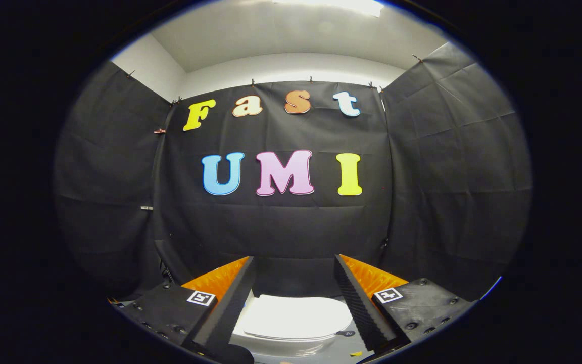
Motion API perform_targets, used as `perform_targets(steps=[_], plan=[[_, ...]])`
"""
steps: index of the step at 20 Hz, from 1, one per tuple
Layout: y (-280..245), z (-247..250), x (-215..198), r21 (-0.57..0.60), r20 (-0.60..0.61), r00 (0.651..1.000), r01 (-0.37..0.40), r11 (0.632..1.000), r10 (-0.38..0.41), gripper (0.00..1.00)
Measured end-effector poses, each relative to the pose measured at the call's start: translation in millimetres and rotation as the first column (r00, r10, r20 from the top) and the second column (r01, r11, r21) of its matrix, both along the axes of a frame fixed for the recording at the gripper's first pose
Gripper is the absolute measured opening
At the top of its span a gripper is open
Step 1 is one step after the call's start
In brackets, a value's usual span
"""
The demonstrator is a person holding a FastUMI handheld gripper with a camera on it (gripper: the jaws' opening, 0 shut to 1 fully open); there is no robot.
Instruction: Open the toilet lid.
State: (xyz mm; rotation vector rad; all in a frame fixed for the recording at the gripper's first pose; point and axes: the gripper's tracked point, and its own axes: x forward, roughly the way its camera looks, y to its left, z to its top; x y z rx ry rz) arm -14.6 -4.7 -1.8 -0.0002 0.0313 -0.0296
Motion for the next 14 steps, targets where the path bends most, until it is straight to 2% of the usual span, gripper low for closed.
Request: perform_targets(steps=[14], plan=[[-26,-2,8,0.028,-0.003,0.999,0.036,0.999,-0.036,0.98]])
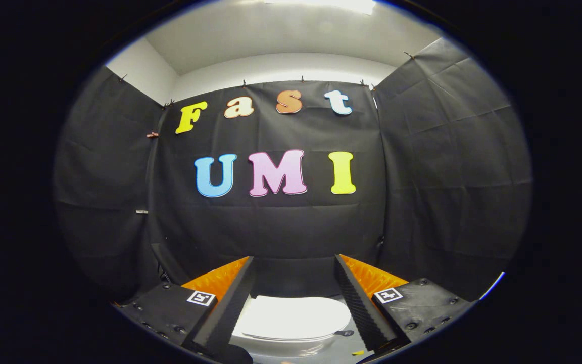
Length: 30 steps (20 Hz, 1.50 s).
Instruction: Open the toilet lid.
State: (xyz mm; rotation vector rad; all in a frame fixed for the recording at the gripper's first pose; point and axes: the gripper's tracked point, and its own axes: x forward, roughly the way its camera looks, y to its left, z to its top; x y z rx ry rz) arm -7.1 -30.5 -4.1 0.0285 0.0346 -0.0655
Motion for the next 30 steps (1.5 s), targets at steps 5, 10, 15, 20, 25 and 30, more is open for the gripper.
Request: perform_targets(steps=[5,10,15,20,25,30], plan=[[-25,-13,13,0.006,-0.031,0.999,0.042,0.999,-0.042,0.98],[-73,-35,35,0.065,-0.054,0.991,0.128,0.99,-0.124,0.98],[-129,-76,58,0.133,-0.102,0.972,0.222,0.966,-0.21,0.98],[-176,-130,76,0.216,-0.163,0.955,0.278,0.936,-0.247,0.98],[-213,-175,86,0.33,-0.188,0.943,0.324,0.887,-0.274,0.98],[-244,-236,98,0.461,-0.23,0.937,0.343,0.819,-0.263,0.98]])
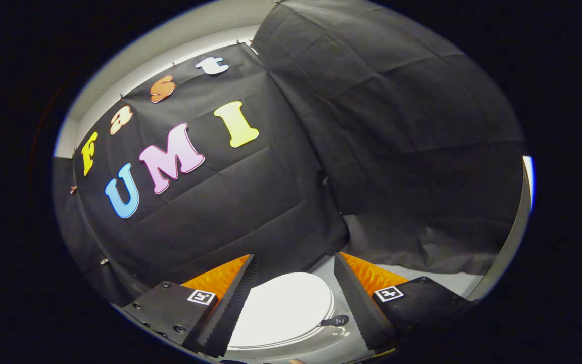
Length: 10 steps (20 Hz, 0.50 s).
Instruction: Open the toilet lid.
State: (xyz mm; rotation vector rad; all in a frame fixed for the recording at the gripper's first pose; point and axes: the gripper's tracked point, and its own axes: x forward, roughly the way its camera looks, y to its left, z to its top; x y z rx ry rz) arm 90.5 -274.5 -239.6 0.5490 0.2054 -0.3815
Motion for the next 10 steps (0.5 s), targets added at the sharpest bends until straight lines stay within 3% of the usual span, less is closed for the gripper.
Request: perform_targets(steps=[10], plan=[[-36,-141,-5,0.322,-0.087,0.995,0.069,0.944,-0.043,0.98]])
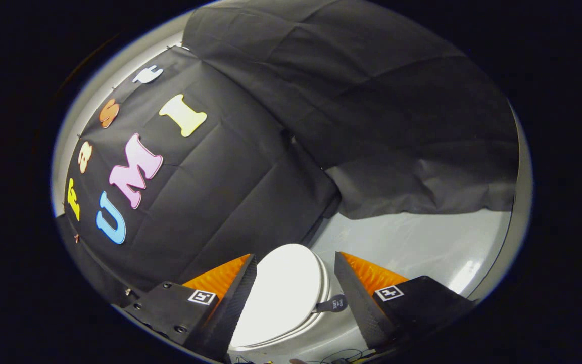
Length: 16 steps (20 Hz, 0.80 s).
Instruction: Open the toilet lid.
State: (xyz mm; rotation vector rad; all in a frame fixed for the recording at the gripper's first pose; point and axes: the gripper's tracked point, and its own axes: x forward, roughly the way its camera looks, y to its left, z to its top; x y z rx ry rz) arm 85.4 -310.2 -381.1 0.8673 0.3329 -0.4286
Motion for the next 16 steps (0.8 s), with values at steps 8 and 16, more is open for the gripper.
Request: perform_targets(steps=[8,16], plan=[[-2,-94,-11,0.236,-0.067,0.997,0.039,0.971,-0.024,0.98],[33,-155,2,0.401,-0.135,0.991,0.029,0.916,0.028,0.96]])
